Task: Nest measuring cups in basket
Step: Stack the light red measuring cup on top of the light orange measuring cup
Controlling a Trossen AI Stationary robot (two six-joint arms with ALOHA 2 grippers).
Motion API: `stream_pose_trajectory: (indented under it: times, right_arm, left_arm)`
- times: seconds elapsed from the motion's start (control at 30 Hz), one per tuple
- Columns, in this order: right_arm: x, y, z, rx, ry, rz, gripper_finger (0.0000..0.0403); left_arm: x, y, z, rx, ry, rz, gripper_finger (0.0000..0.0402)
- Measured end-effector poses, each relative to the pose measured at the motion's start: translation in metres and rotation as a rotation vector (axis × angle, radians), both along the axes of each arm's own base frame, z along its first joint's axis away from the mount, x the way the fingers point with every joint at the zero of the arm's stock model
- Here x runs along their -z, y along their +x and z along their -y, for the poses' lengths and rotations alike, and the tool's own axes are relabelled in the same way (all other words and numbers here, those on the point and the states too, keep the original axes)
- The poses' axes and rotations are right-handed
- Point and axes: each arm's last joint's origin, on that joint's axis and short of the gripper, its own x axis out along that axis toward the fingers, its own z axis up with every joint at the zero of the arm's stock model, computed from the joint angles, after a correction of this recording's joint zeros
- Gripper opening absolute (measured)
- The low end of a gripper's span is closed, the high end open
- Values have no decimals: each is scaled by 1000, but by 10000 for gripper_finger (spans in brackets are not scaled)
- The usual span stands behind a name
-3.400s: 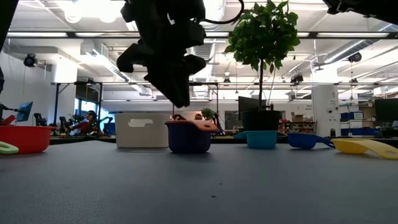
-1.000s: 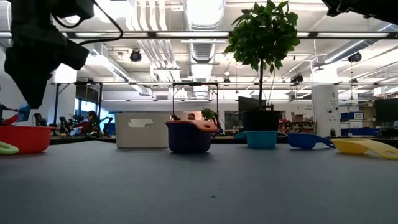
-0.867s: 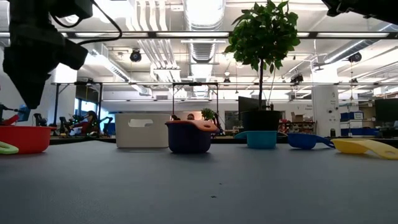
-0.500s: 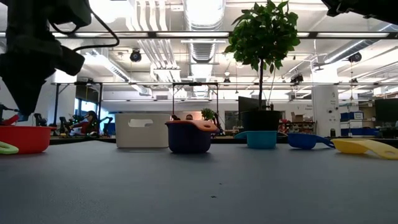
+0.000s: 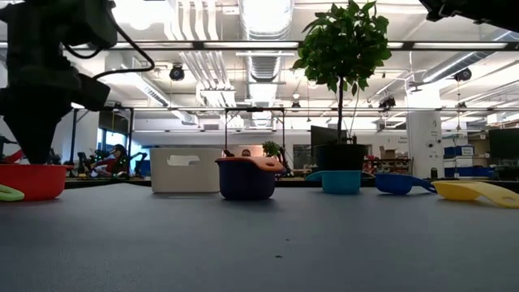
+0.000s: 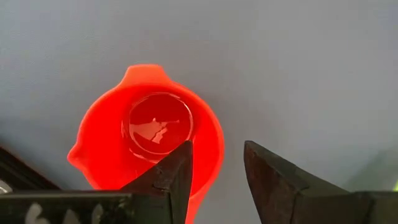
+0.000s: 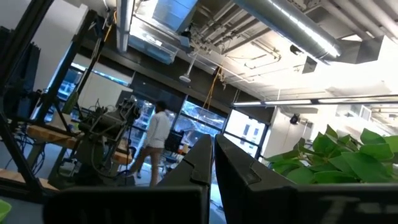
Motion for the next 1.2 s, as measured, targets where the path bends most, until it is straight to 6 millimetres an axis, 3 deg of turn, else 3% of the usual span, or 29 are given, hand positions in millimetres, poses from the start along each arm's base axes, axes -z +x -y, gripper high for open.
stream_pose_trajectory:
  times: [0.3,0.57,0.73,0.97,1.2]
  right_arm:
    - [0,0,0,0,0,0,9]
    - [0,0,0,0,0,0,9]
    - [0,0,0,0,0,0,9]
    - [1,0,0,-1,3,-8,9]
    - [1,0,0,0,2,-7,9]
  left_arm:
    - [9,-1,0,3,-11,7,125]
    - [-26,6,4,23,-52,19,129]
    - [-36,-3,9,4,-49,-74,161]
    - [-32,-11,19,14,-38,-120,221]
    - [-29,-17,25,6,-10,-147,235]
